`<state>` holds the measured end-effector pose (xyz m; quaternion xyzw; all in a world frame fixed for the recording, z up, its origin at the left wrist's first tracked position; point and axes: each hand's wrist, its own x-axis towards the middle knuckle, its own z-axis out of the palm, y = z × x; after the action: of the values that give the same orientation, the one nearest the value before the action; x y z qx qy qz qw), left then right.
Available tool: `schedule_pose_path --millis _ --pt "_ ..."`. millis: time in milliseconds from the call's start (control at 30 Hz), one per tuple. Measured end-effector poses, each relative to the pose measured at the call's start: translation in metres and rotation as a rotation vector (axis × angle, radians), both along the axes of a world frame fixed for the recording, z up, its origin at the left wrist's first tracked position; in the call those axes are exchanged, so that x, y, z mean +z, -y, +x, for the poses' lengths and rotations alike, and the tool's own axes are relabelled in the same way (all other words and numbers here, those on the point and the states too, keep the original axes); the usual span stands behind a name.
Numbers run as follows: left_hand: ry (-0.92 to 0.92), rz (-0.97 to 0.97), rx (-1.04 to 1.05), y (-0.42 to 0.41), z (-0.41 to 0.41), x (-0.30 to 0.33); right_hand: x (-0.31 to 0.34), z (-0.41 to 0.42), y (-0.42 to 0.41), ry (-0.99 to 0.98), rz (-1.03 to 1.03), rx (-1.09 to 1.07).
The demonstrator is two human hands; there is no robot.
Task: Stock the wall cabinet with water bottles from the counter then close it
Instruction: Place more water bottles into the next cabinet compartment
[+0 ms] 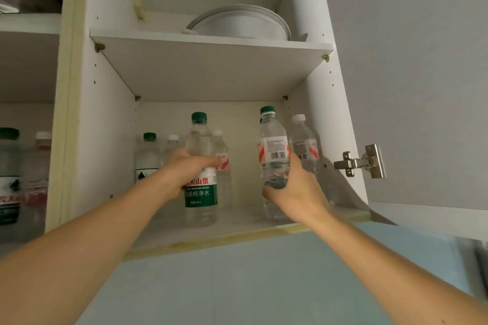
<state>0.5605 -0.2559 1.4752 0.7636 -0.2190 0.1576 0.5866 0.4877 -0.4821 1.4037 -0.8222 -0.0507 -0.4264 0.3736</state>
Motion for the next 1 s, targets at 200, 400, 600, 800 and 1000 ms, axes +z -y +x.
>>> schedule_pose_path --millis 200,400,600,800,1000 --pt "0.068 -0.024 0.274 -0.048 0.002 -0.005 -0.01 -0.004 -0.01 0.056 0.031 -0.017" --pt "0.248 0.098 0.552 -0.068 0.0 -0.013 -0.012 -0.011 -0.013 0.052 0.032 -0.029" --pt "0.979 0.452 0.932 -0.04 -0.02 -0.016 -0.012 -0.013 -0.012 0.058 0.029 -0.022" --pt "1.148 0.438 0.449 0.028 -0.045 -0.012 -0.013 -0.011 -0.006 0.091 0.052 0.029" --pt "0.5 0.281 -0.012 0.078 -0.035 -0.018 -0.015 -0.011 0.001 0.165 0.046 0.085"
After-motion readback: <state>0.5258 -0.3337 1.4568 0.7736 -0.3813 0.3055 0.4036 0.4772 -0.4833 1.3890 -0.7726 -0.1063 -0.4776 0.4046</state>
